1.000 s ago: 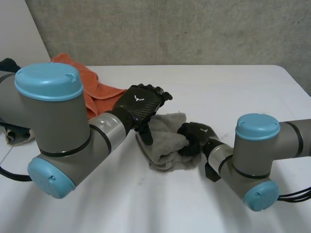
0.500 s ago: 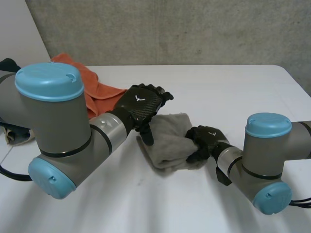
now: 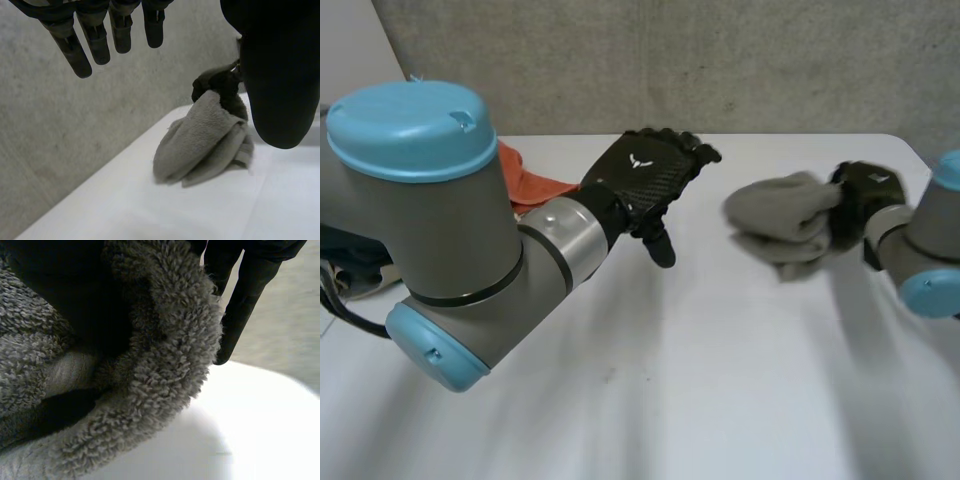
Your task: Fold the laundry.
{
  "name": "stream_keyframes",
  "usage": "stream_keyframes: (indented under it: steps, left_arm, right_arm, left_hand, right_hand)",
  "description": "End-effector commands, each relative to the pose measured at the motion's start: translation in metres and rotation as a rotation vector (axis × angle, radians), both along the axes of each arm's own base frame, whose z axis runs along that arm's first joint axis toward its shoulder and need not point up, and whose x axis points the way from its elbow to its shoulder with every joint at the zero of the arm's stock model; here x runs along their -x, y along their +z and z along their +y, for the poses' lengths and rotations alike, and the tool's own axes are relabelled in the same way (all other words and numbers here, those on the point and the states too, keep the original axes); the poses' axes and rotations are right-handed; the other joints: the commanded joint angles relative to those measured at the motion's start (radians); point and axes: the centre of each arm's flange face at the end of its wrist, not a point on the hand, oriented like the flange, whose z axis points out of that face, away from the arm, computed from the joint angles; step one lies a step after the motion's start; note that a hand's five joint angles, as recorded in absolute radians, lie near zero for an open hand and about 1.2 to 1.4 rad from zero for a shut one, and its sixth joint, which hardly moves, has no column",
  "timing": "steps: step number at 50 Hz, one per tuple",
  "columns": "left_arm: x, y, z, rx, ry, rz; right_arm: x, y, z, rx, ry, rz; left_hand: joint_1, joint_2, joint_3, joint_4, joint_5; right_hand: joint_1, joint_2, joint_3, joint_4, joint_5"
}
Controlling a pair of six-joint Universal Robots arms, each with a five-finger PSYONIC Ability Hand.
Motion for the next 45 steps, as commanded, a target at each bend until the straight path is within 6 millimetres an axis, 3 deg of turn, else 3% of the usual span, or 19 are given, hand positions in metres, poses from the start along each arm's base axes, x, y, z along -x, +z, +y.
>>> stream_keyframes:
  steps: [1, 7, 12, 20, 27, 28, 30, 39, 42, 45]
  left_arm:
    - [0.010, 0.013, 0.011, 0.032, -0.039, 0.027]
    - [0.019, 0.014, 0.023, 0.037, -0.076, 0.033]
    - [0.023, 0.013, 0.031, 0.033, -0.097, 0.030]
    - [0.026, 0.011, 0.041, 0.025, -0.122, 0.025]
    - [0.026, 0.010, 0.041, 0.025, -0.122, 0.023]
    - [0.026, 0.009, 0.041, 0.024, -0.122, 0.022]
    - [0.026, 0.009, 0.041, 0.024, -0.122, 0.022]
    - [0.025, 0.011, 0.038, 0.020, -0.115, 0.033]
    - [0.025, 0.013, 0.037, 0.017, -0.113, 0.042]
    - [0.024, 0.017, 0.036, 0.022, -0.108, 0.053]
  right_arm:
    - [0.051, -0.013, -0.062, 0.074, -0.154, 0.030]
    - [0.079, -0.029, -0.088, 0.080, -0.240, 0.134]
    - [0.121, -0.016, -0.105, 0.149, -0.361, 0.228]
    - [0.141, -0.009, -0.111, 0.187, -0.390, 0.304]
    - [0.139, -0.008, -0.113, 0.195, -0.344, 0.311]
    - [0.139, -0.009, -0.112, 0.194, -0.345, 0.312]
    - [0.139, -0.010, -0.112, 0.188, -0.350, 0.322]
    - [0.149, -0.026, -0.106, 0.117, -0.405, 0.507]
    - [0.147, -0.017, -0.104, 0.119, -0.404, 0.553]
    - [0.143, 0.008, -0.096, 0.145, -0.406, 0.573]
  left_hand:
    - [-0.004, -0.018, -0.021, -0.016, -0.035]
    - [-0.007, -0.021, -0.024, -0.019, -0.038]
    - [-0.007, -0.021, -0.024, -0.019, -0.038]
    - [-0.004, -0.018, -0.021, -0.016, -0.035]
    - [-0.007, -0.021, -0.024, -0.019, -0.038]
    - [-0.004, -0.018, -0.021, -0.016, -0.035]
    - [-0.007, -0.021, -0.024, -0.019, -0.038]
    - [-0.007, -0.021, -0.024, -0.019, -0.038]
    - [-0.007, -0.021, -0.024, -0.019, -0.038]
    - [-0.010, -0.024, -0.027, -0.022, -0.040]
  right_hand:
    - [0.385, 0.263, 0.250, 0.201, 0.300]
    - [0.385, 0.263, 0.250, 0.201, 0.300]
    - [0.385, 0.263, 0.250, 0.201, 0.300]
    - [0.385, 0.263, 0.250, 0.201, 0.300]
    - [0.385, 0.263, 0.250, 0.201, 0.300]
    - [0.215, 0.093, 0.079, 0.030, 0.130]
    - [-0.836, -0.958, -0.972, -1.021, -0.921]
    - [-0.836, -0.958, -0.972, -1.021, -0.921]
    - [-0.836, -0.958, -0.972, -1.021, -0.921]
    - [-0.836, -0.958, -0.972, -1.021, -0.921]
